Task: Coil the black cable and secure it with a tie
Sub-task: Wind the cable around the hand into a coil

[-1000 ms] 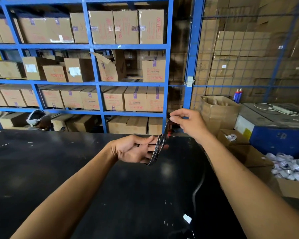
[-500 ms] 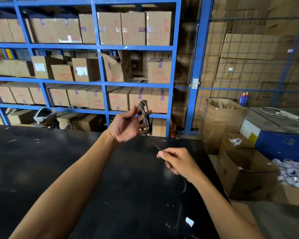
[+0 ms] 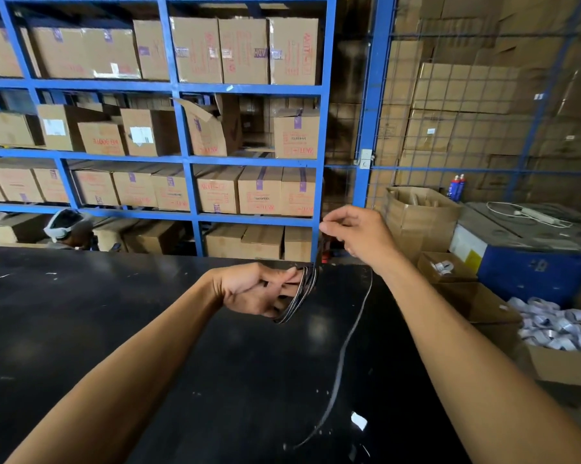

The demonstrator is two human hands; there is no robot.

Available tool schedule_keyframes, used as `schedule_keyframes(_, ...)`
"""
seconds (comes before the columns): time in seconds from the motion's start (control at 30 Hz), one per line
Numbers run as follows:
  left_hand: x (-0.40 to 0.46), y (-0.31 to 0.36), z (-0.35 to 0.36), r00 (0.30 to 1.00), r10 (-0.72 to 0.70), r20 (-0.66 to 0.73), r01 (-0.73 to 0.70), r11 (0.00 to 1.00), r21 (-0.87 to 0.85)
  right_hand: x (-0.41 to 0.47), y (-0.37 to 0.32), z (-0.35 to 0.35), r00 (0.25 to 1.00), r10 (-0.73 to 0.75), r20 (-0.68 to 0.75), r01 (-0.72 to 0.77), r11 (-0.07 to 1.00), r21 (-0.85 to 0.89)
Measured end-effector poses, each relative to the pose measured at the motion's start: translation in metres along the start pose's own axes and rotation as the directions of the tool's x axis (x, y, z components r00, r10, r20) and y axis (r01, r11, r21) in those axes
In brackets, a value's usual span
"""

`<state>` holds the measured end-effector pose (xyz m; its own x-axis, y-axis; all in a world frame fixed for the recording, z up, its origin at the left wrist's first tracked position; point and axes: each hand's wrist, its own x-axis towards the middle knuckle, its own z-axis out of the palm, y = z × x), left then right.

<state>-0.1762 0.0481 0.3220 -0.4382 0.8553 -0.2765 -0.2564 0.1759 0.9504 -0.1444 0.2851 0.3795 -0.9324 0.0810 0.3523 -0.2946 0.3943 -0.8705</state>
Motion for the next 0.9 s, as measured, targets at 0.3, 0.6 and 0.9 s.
schedule_keyframes(0.3, -0.009, 0.021, 0.024, 0.88, 0.409, 0.243, -0.332, 0.893, -0.303, -0.021, 0.044, 0.049, 0.979, 0.183, 0.092, -0.203, 0.927, 0.315)
schedule_keyframes(0.6, -0.013, 0.048, -0.015, 0.775, 0.576, -0.261, -0.632, 0.691, -0.351, -0.068, 0.058, 0.067, 0.968, 0.192, 0.162, -0.228, 0.941, 0.25)
schedule_keyframes(0.9, -0.017, -0.008, -0.043, 0.777, 0.282, -0.563, -0.486, 0.837, -0.251, -0.052, 0.019, 0.027, 0.962, 0.09, 0.258, -0.136, 0.977, 0.167)
